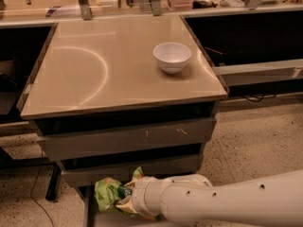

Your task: Pick green rice chip bag from bottom drawer and place on counter

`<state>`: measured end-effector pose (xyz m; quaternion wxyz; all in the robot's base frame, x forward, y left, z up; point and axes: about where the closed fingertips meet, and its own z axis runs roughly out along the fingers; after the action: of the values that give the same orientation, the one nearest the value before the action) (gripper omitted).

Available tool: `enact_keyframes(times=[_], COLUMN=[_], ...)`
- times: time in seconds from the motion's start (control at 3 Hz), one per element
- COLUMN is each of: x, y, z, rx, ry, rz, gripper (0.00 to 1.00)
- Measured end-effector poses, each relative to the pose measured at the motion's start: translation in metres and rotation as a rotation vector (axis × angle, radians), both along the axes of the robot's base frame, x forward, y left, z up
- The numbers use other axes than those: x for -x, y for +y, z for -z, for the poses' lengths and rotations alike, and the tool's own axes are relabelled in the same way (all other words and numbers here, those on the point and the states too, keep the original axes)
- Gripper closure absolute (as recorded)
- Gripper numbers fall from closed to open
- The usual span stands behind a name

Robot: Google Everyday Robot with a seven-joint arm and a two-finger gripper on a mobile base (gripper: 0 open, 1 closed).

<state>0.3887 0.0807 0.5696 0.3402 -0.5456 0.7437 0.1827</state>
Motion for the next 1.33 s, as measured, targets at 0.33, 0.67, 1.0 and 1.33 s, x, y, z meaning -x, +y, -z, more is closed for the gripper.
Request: enact_keyframes(times=[0.33, 0.67, 1.0, 1.33], x=[-0.008, -0.008, -0.016, -0.027], y=[0.027, 0.027, 0.035, 0.055], z=[-0.058, -0.058, -0.091, -0.143], rx=[0.051, 0.050, 0.063, 0.086], ry=[-0.081, -0.081, -0.156, -0.253], rz=[-0.101, -0.100, -0.115, -0.169], gripper=[1.00, 1.00, 1.00, 1.00])
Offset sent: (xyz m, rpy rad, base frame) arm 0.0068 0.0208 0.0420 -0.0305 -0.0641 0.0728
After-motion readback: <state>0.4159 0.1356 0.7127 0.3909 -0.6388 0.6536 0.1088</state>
